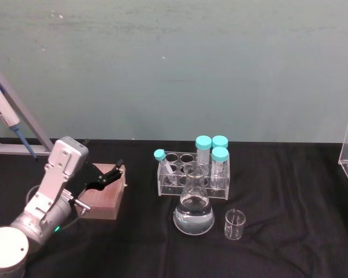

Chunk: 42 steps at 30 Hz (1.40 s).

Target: Place the experimental apparatus aside using one hand.

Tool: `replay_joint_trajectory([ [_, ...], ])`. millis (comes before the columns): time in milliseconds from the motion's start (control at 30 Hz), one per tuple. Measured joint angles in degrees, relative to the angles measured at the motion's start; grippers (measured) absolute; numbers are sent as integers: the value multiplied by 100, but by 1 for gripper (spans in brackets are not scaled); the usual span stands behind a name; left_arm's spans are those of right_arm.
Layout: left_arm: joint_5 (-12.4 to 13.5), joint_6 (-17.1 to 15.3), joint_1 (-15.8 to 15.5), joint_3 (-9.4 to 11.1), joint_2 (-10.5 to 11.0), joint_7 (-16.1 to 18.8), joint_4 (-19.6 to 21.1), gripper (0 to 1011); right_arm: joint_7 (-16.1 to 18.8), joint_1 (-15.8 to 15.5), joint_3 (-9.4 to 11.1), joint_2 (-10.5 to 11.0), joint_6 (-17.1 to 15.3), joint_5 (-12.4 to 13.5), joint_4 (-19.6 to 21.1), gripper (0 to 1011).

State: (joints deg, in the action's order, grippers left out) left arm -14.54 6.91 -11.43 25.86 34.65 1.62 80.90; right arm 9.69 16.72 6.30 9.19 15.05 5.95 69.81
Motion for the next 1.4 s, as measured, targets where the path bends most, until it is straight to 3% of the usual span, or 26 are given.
replay_joint_trajectory([
  [1400,0,0,0,0,0,0,0,1000,46,156,42,34,114,115,-325,613],
])
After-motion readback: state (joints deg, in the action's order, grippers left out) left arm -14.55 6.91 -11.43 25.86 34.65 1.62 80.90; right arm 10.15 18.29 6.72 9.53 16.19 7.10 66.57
